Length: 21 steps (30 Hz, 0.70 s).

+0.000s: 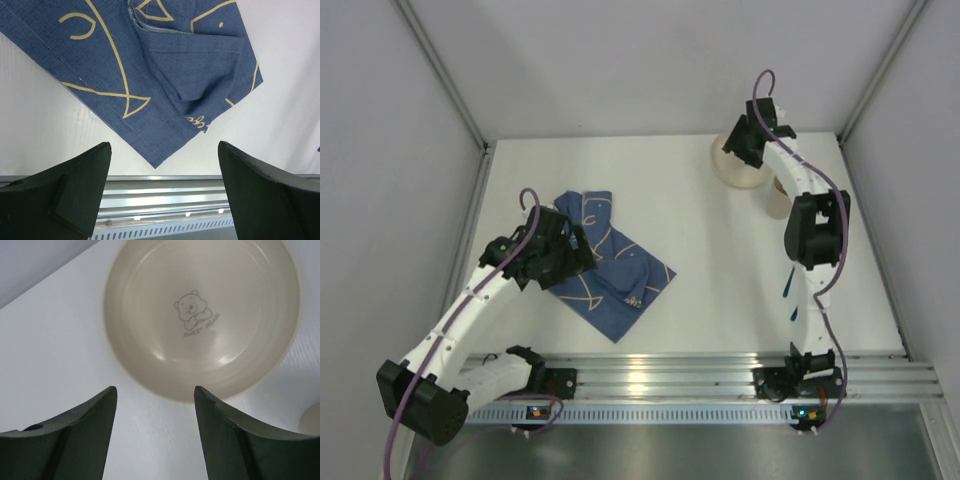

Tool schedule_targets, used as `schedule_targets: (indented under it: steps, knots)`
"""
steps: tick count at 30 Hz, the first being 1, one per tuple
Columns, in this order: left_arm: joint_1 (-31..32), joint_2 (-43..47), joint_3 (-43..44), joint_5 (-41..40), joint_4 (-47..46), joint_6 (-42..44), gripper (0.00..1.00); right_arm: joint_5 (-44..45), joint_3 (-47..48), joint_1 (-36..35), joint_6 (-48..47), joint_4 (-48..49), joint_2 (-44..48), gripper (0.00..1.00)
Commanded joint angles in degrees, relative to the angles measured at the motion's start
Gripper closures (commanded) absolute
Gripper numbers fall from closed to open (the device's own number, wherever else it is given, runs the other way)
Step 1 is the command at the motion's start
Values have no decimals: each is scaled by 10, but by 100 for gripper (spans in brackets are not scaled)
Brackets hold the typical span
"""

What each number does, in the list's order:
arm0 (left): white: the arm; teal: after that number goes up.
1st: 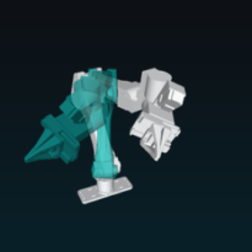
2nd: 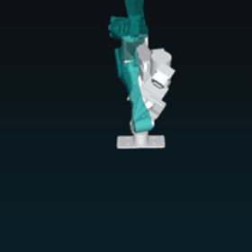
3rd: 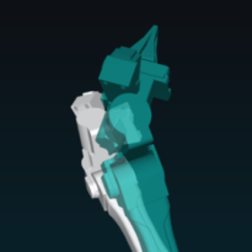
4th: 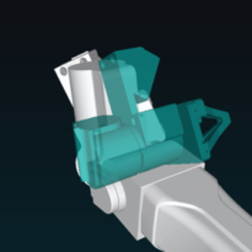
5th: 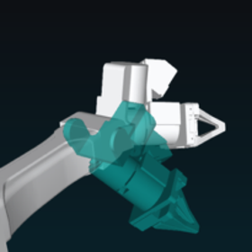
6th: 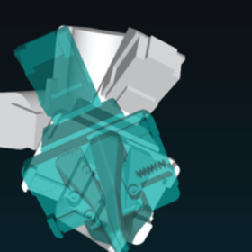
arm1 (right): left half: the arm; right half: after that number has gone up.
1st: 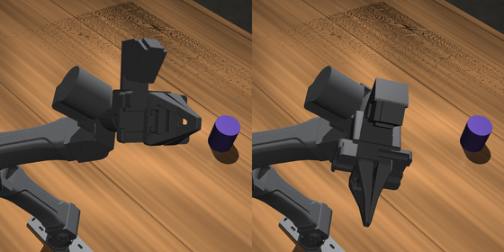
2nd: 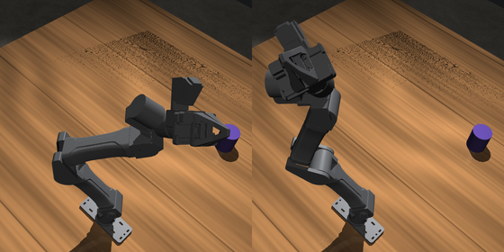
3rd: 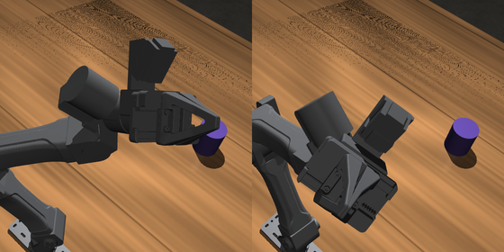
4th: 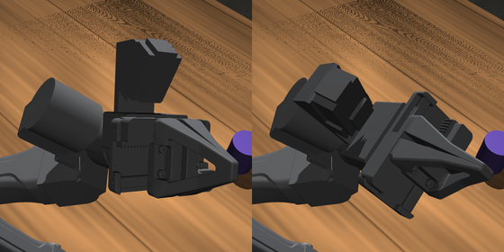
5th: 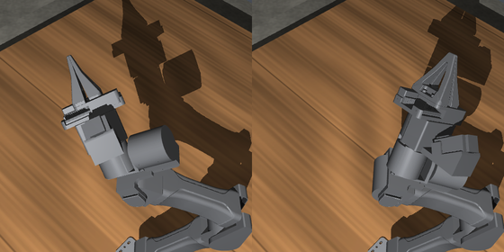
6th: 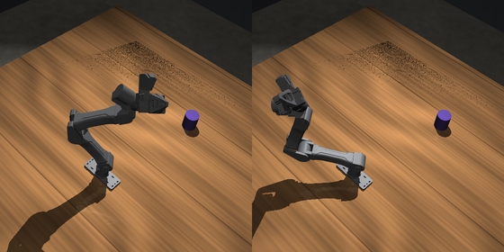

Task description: Set the dinner table for one person

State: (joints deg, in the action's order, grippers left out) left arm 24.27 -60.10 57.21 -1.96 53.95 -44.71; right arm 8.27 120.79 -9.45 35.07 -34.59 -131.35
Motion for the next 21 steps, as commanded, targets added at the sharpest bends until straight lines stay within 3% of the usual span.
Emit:
schedule_targets:
  steps: [1, 7, 12, 16, 21]
  knots:
    - [5, -8, -17, 6, -22, 14, 7, -96, -44, -36, -33, 7, 147, 36]
    - [6, -17, -94, 16, -38, -23, 9, -209, -296, -128, -48, 36, 293, 35]
    - [6, 23, -177, 35, -75, -68, 11, -324, -479, -194, -3, 121, 336, 36]
    - [6, 37, -224, 56, -111, -85, 14, -340, -530, -214, 25, 170, 328, 38]
    - [6, 18, -261, 79, -158, -83, 15, -343, -510, -227, 22, 194, 273, 39]
